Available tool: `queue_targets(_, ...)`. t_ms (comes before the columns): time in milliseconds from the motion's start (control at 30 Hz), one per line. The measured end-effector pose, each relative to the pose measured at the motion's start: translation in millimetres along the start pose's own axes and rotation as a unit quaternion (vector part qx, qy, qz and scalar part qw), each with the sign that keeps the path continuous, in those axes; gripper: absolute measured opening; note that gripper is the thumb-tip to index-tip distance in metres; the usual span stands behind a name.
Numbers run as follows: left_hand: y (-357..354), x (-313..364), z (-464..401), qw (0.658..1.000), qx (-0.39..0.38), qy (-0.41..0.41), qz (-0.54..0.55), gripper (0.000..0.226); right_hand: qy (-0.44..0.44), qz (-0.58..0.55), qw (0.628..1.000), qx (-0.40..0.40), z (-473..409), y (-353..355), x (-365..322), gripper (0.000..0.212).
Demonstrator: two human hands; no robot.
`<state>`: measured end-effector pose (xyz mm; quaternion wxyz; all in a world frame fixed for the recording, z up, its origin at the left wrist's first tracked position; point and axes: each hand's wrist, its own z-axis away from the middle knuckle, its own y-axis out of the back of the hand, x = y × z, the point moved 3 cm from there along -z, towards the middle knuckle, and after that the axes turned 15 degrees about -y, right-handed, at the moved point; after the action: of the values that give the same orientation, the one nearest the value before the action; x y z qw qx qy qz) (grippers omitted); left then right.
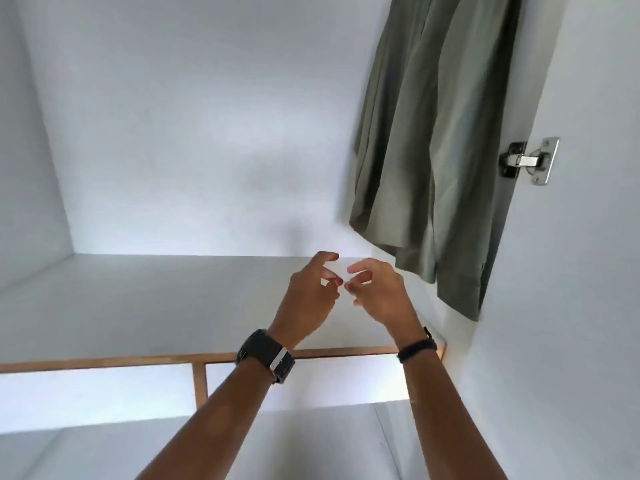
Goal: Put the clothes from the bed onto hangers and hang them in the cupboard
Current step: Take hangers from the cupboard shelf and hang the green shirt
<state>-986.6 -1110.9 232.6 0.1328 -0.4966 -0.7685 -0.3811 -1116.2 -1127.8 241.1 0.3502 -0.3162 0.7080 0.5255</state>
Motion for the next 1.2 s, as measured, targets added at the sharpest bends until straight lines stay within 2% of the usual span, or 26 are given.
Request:
queue_targets(133,33,-1,97,0.994,0.055,0.085,-0.036,0.035,-0.007,-0.005,0.991,-0.130,71,-39,9,0.018)
queue_targets(300,84,10,210,0.976,0.116,0.178,-0.052,0.030,0.028,0.007,0.972,-0.232,155,-93,5,0.017)
queue_targets(400,118,18,278,0.954,0.156,0.244,-0.076,0.030,0.060,0.021,0.950,-0.307,207,-133,-6,0.018)
queue_targets(533,164,46,376,0.915,0.214,0.324,-0.106,0.032,0.095,0.039,0.901,-0.422,295,-187,-29,0.018)
queue_targets(667,212,90,488,0.854,0.291,0.409,-0.137,0.032,0.166,0.074,0.831,-0.525,414,-238,-51,0.016)
queue_targets(833,263,167,639,0.780,0.333,0.496,-0.186,0.037,0.249,0.128,0.726,-0.628,588,-283,-77,0.019)
queue_targets(933,293,226,726,0.748,0.325,0.542,-0.202,0.038,0.290,0.152,0.668,-0.668,701,-295,-84,0.023)
queue_targets(1133,342,329,894,0.659,0.367,0.611,-0.240,0.038,0.380,0.167,0.555,-0.721,913,-294,-103,0.020)
queue_targets(1200,353,354,933,0.625,0.394,0.627,-0.246,0.038,0.408,0.175,0.528,-0.724,964,-296,-114,0.024)
